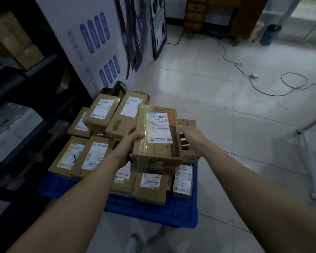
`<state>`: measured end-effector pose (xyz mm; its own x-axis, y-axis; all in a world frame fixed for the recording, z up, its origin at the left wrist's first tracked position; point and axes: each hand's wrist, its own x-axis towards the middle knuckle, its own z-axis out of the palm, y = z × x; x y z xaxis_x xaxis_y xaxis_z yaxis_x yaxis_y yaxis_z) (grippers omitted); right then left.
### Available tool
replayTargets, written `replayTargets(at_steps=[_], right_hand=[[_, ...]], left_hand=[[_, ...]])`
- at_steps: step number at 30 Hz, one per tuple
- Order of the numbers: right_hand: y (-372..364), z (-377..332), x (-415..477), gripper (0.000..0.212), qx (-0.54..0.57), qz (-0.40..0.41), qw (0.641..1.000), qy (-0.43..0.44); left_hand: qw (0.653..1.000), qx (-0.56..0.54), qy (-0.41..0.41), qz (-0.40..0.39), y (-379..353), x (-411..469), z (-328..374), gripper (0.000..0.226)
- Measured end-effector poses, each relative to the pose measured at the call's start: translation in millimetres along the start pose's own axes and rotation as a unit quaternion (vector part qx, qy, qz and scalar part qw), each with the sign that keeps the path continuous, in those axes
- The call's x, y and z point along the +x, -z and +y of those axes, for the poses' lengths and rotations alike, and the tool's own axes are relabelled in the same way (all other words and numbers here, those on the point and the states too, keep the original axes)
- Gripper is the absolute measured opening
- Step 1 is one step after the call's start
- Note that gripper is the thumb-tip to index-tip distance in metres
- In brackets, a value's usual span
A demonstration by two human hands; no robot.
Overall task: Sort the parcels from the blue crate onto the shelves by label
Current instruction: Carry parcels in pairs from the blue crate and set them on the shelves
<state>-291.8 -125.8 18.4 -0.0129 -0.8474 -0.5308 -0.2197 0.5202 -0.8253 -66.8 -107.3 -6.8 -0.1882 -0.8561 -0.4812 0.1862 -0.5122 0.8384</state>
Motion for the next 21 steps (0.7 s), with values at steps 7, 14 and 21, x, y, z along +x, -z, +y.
replayTargets(at_steps=[7, 14, 21], right_hand=[[35, 52, 57, 0.040, -0.009, 0.097, 0.995, -0.031], [45, 96, 105, 0.082, 0.021, 0.137, 0.985, -0.100], [60, 135, 132, 0.041, 0.091, -0.006, 0.983, -0.160]], left_hand=[[0.999, 0.001, -0.044, 0.020, 1, 51, 9, 0.089], [0.998, 0.022, -0.043, 0.039, 13, 86, -9, 0.077], [0.998, -0.010, -0.047, 0.028, 28, 102, -23, 0.065]])
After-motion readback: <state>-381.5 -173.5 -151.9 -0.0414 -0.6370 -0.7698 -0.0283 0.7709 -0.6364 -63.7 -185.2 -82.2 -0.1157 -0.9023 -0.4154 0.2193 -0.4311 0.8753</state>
